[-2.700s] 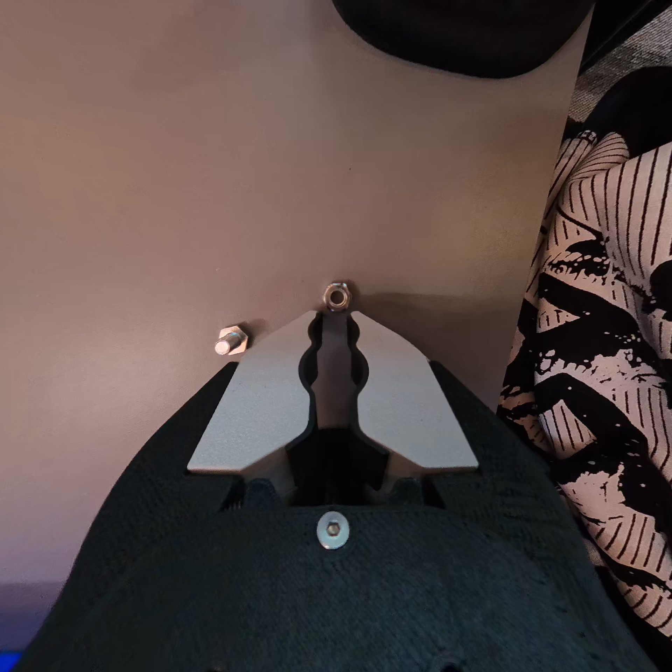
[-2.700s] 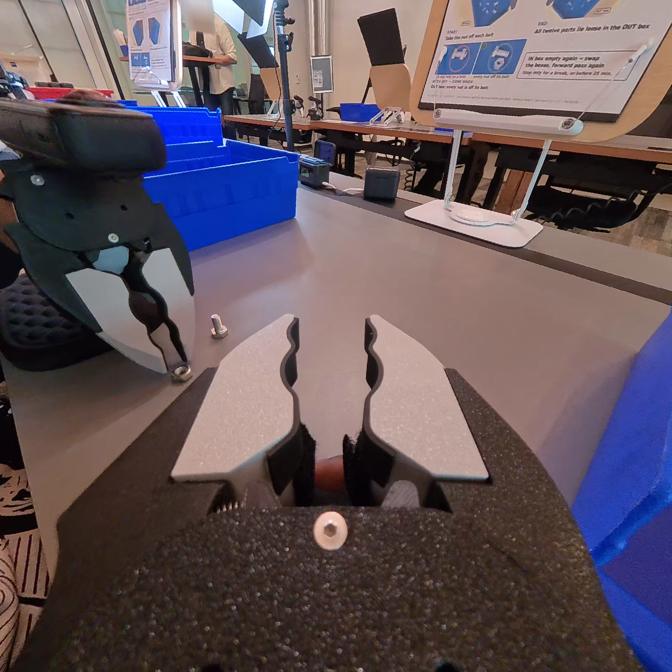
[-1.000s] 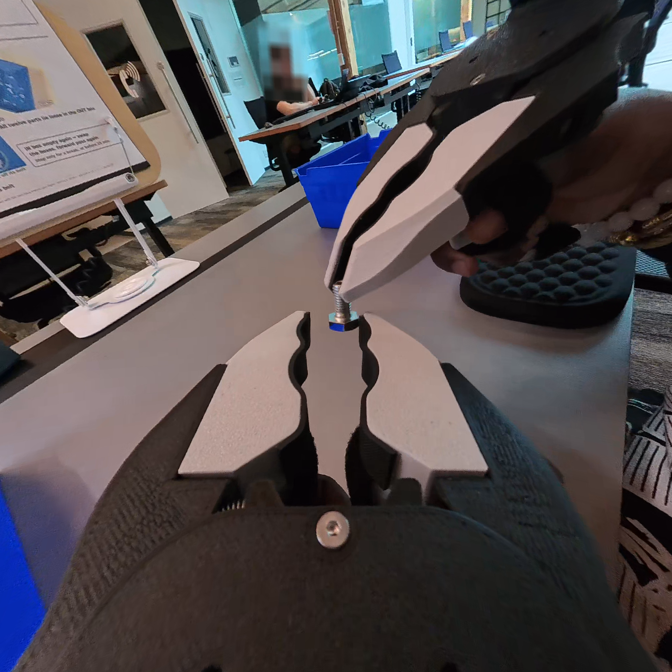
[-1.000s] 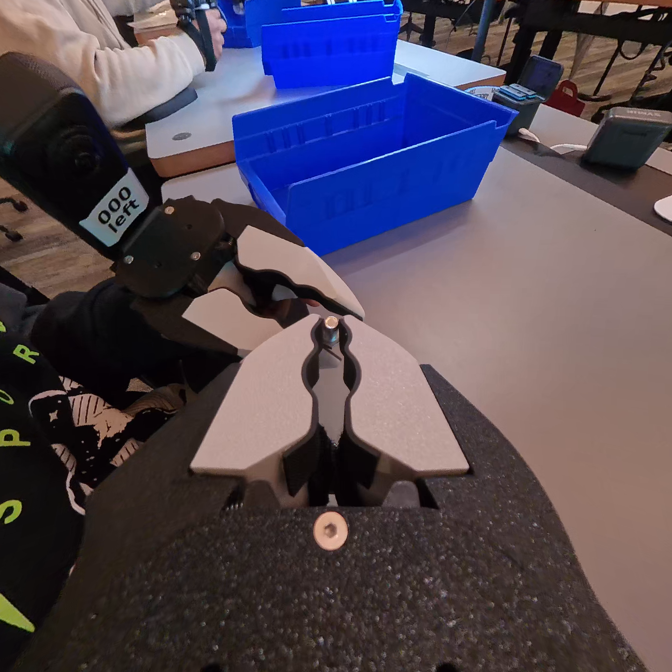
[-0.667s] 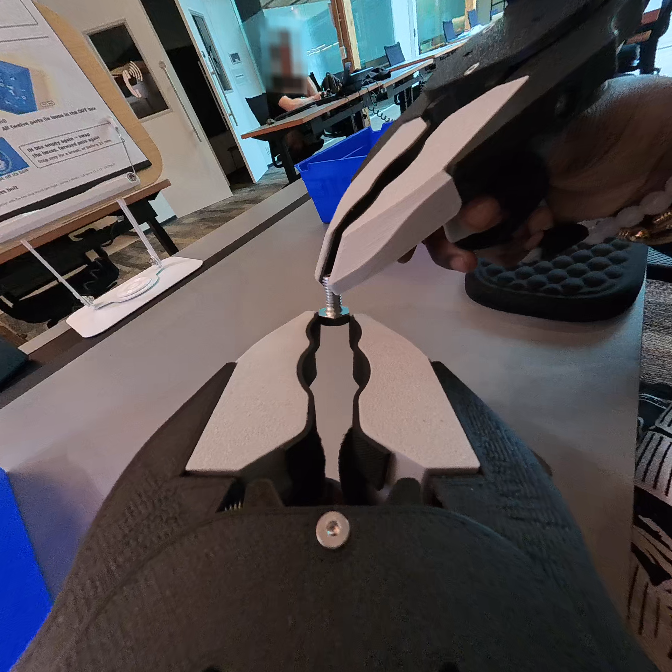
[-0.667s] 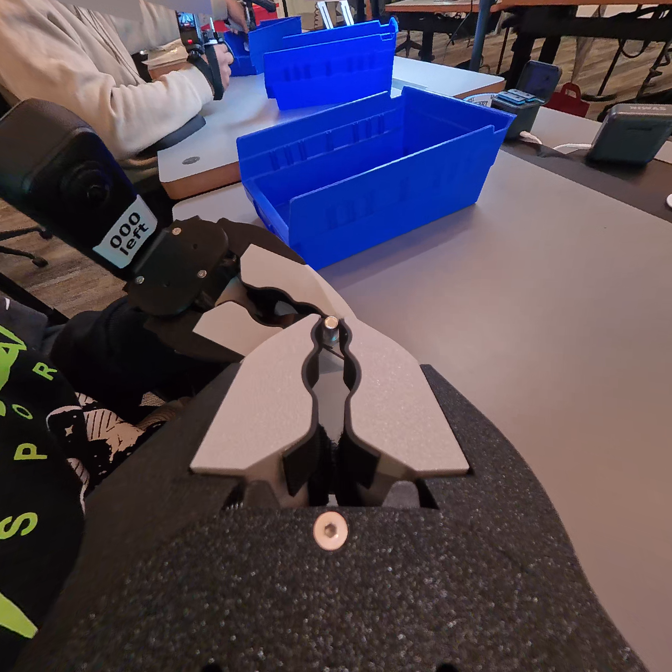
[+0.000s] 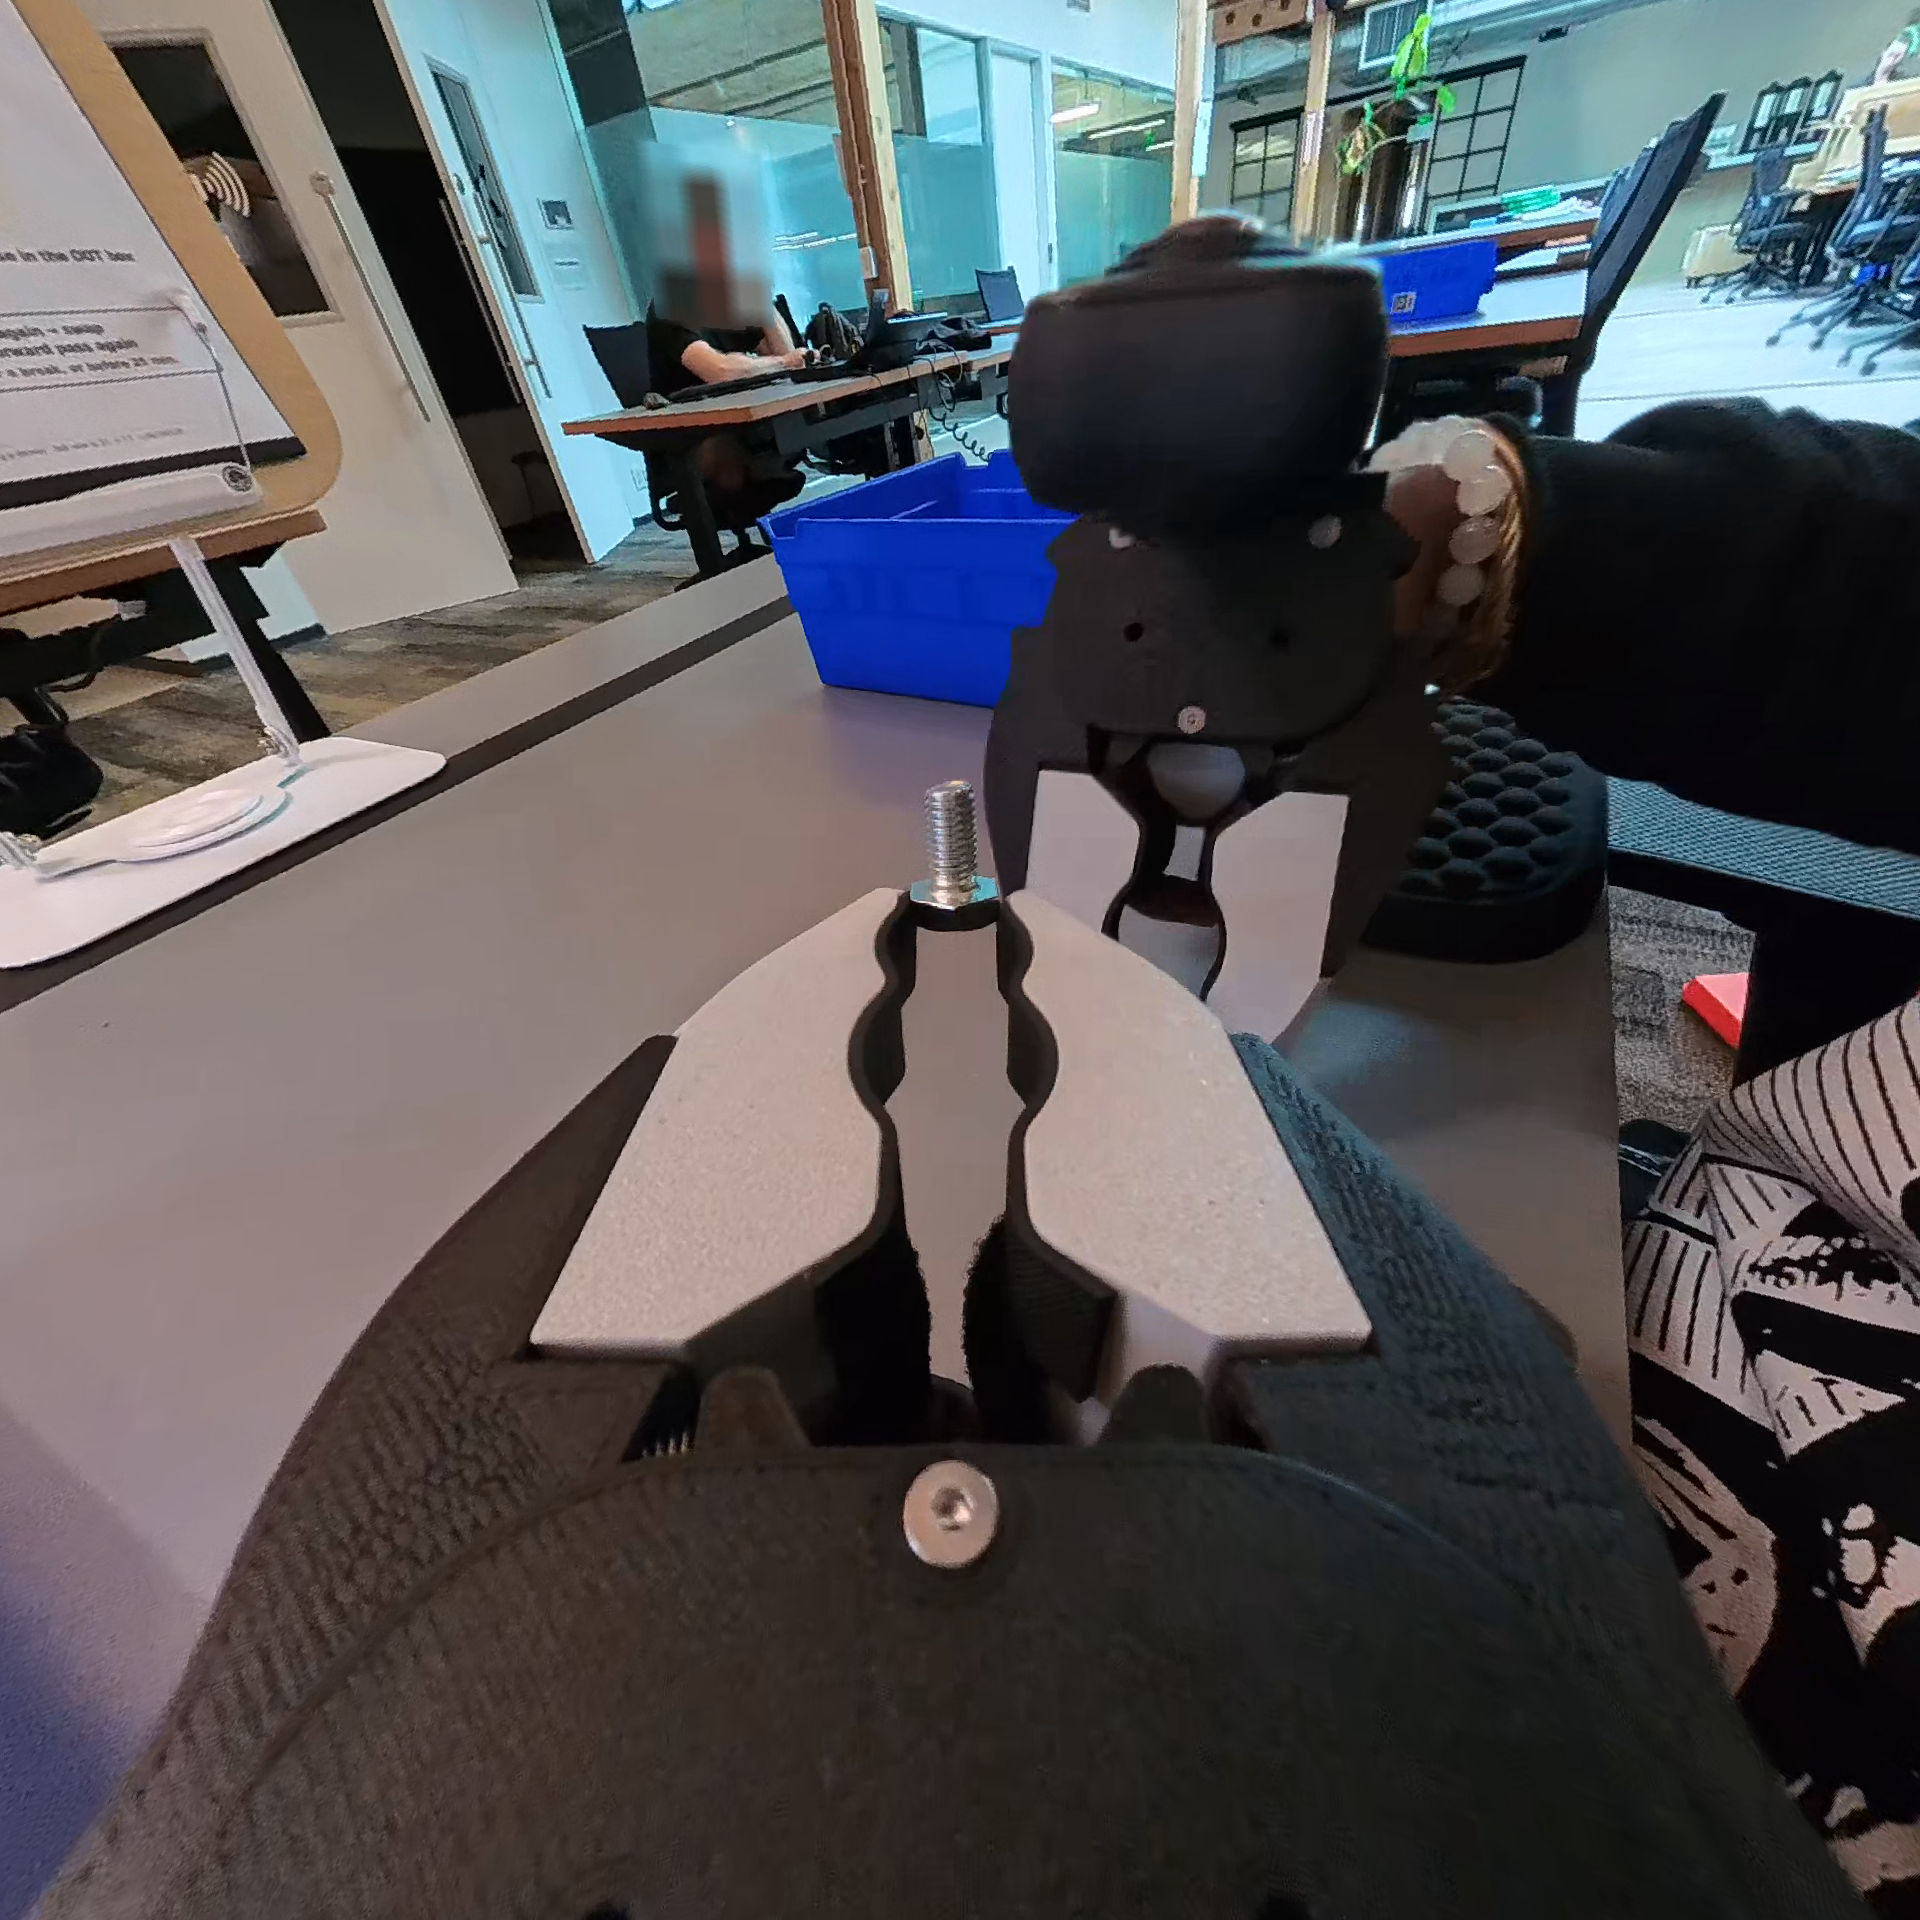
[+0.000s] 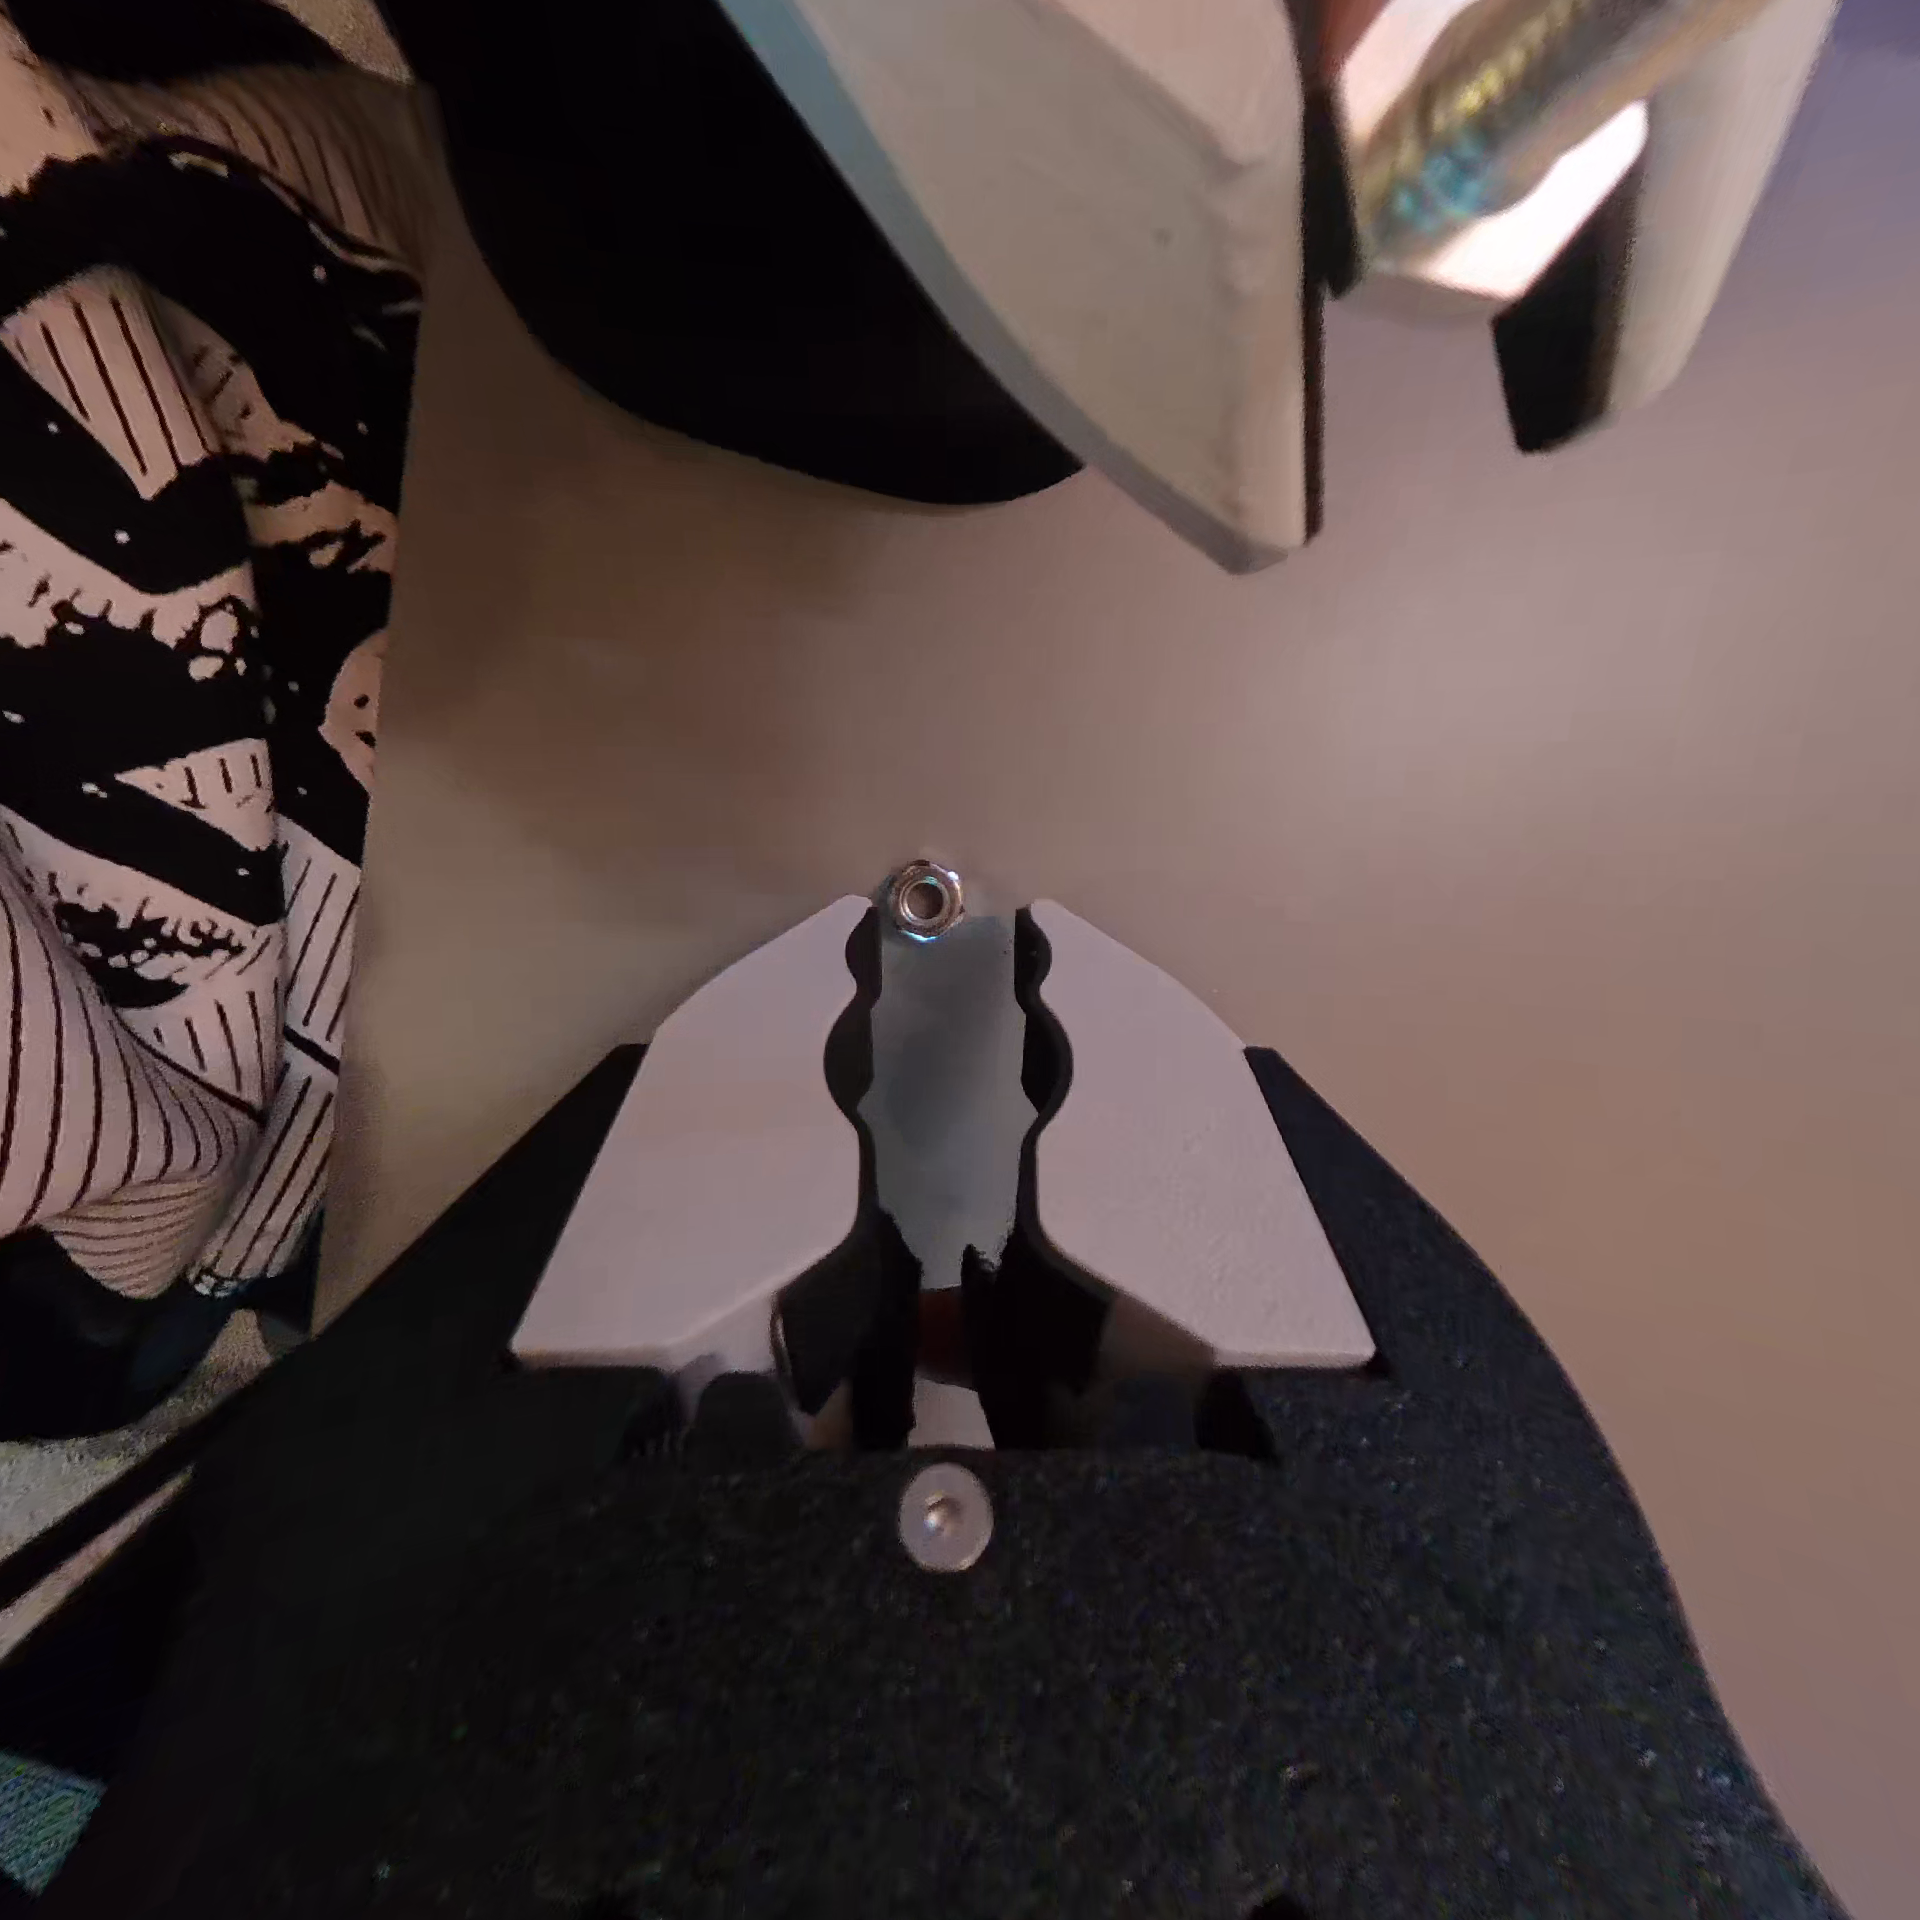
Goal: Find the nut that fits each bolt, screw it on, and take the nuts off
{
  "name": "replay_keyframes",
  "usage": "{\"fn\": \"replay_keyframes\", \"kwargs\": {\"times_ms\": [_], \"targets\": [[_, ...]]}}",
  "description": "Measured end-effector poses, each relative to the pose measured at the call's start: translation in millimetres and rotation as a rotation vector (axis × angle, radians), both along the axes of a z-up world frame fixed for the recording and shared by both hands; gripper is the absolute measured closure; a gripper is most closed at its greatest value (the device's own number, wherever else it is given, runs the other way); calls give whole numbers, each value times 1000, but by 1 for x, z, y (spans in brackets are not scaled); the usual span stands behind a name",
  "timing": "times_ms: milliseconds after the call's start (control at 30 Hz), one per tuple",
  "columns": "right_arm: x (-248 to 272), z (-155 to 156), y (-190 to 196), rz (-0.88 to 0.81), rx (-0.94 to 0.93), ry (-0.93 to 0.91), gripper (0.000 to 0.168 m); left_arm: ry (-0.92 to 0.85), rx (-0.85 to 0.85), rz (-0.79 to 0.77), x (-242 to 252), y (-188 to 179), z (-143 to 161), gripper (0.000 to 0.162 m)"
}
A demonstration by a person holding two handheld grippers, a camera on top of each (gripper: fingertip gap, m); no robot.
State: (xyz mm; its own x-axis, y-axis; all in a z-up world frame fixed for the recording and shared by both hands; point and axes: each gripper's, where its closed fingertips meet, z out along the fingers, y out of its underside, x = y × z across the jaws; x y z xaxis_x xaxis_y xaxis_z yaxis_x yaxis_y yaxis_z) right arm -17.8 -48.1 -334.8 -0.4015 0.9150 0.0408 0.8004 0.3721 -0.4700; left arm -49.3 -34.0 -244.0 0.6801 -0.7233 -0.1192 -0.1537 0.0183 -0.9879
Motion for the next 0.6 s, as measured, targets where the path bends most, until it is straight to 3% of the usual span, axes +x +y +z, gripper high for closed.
{"fn": "replay_keyframes", "kwargs": {"times_ms": [433,600], "targets": [[1,-4,-5,64,-20,-10,154,-20,-13,-19,0,-1,1,147],[11,33,-16,90,-79,90,154,-69,-51,-130,13,-15,10,147]]}}
